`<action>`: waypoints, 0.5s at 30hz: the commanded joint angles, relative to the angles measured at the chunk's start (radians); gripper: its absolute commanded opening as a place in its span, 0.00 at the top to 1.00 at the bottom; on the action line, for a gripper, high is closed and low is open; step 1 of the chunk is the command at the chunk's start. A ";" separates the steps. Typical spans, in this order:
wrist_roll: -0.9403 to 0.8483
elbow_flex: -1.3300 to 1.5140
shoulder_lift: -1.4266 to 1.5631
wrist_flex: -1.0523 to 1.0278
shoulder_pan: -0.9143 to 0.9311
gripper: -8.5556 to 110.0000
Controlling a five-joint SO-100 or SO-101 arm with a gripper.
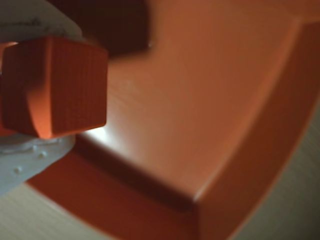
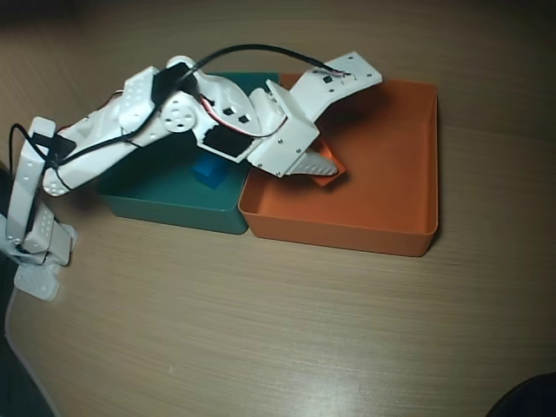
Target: Grasp a cube and put it in the box.
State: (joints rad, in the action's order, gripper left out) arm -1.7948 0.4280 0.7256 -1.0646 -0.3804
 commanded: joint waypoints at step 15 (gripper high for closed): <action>0.006 -0.155 -0.060 0.012 -0.020 0.96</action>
State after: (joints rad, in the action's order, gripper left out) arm -1.7948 0.3543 0.6351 -1.0646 -0.3896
